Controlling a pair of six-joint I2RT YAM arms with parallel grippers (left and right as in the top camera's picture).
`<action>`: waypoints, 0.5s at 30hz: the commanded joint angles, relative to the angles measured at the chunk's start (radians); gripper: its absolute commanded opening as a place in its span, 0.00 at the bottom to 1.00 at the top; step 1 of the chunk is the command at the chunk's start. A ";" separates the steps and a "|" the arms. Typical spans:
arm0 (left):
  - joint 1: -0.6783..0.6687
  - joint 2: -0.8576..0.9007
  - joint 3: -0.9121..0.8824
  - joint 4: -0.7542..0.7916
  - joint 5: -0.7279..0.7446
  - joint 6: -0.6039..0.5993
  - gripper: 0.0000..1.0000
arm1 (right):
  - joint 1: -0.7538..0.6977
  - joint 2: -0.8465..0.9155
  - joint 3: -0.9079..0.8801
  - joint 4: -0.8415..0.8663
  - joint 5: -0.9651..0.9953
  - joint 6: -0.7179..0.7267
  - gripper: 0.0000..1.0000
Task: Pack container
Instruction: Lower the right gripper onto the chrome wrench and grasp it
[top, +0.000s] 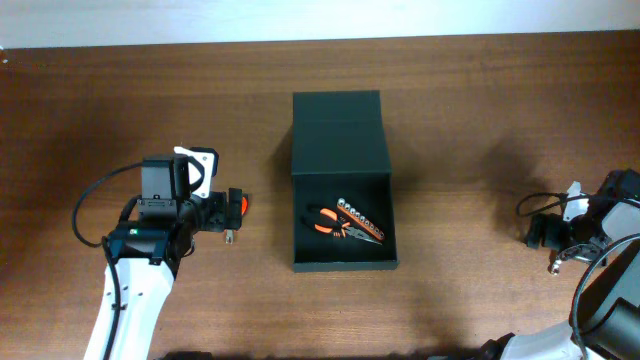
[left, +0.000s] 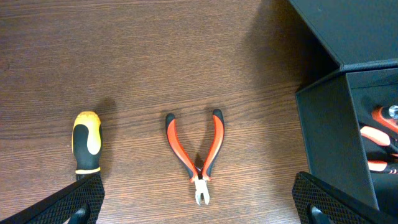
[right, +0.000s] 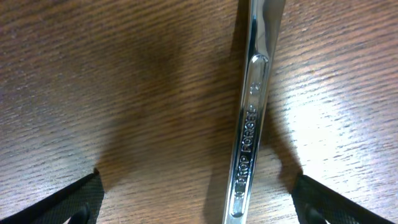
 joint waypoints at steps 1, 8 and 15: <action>0.005 0.001 0.014 0.000 0.011 0.016 0.99 | 0.003 0.059 -0.014 0.017 -0.014 -0.007 0.93; 0.005 0.001 0.014 0.000 0.011 0.016 0.99 | 0.003 0.059 -0.014 0.020 -0.015 -0.007 0.75; 0.005 0.001 0.014 -0.001 0.011 0.016 0.99 | 0.003 0.059 -0.014 0.020 -0.019 -0.007 0.55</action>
